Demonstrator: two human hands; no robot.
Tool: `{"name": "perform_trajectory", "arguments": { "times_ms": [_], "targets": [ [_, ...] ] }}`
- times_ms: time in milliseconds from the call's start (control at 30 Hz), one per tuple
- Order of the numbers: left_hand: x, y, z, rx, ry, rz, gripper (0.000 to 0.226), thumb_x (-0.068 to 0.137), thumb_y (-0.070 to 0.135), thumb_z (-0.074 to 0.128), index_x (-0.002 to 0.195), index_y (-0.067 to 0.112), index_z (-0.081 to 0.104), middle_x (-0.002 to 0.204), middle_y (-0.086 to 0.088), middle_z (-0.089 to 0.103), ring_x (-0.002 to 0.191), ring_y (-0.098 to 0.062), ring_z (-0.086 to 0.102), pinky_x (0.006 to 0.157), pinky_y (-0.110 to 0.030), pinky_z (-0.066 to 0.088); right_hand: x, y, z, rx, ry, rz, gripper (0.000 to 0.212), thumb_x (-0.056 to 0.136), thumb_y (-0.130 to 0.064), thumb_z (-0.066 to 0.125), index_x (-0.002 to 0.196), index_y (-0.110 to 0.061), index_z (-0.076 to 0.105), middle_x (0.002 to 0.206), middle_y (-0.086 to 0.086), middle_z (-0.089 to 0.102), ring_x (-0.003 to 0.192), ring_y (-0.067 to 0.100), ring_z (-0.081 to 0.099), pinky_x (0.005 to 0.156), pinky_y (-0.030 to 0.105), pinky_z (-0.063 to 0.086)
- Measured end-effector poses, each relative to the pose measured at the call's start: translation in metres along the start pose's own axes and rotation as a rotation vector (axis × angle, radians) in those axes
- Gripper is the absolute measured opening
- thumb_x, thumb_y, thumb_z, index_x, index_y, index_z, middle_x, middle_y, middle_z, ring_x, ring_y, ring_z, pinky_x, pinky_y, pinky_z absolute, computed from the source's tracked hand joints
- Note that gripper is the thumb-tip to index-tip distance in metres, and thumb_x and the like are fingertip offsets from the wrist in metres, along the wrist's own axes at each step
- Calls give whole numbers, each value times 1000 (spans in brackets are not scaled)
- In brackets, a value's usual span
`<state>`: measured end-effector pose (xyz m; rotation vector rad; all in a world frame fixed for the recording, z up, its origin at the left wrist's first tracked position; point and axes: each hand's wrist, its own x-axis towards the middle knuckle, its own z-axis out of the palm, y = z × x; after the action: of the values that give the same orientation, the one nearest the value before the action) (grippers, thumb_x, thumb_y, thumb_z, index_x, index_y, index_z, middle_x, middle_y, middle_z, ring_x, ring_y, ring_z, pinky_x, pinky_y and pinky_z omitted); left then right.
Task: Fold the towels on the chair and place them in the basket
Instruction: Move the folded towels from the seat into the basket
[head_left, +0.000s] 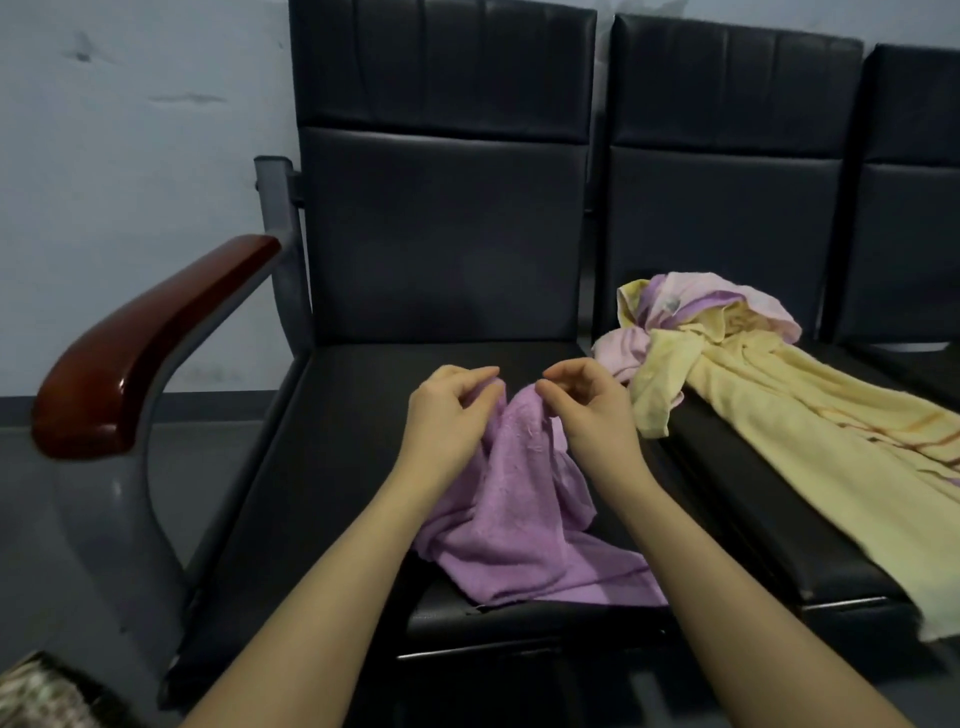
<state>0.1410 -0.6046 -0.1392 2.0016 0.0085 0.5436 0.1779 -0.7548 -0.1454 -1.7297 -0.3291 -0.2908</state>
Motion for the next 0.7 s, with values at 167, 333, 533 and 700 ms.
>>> {"name": "perform_trajectory", "arguments": {
  "times_ms": [167,333,533,700],
  "targets": [
    [-5,-12,14,214,-158,33,56,84,40,68,135,22,52,119,8,49,112,-14,48,95,-25,43,7,3,6,101,39,19,13,88,-8,66,90,-20,62,90,-2,67,82,2,65,72,15,52],
    [-1,-10,15,-17,-1,-11,37,90,24,64,126,17,61,112,6,57,101,-5,56,88,-15,46,-2,8,5,66,12,-22,12,91,-12,63,98,-22,62,96,-4,65,88,3,62,77,15,51],
    [-1,-21,4,-38,121,-70,33,90,28,64,121,18,65,108,7,58,95,-4,56,78,-11,43,-20,16,-2,-114,-99,-72,17,88,-13,66,104,-19,63,87,-4,63,81,8,60,72,17,49],
    [-2,-31,2,78,130,-84,36,90,24,64,124,14,62,110,2,57,96,-7,55,77,-11,40,-32,23,10,-308,-225,42,33,81,-30,74,109,-27,56,87,-10,64,81,3,61,79,20,48]
  ]
}}
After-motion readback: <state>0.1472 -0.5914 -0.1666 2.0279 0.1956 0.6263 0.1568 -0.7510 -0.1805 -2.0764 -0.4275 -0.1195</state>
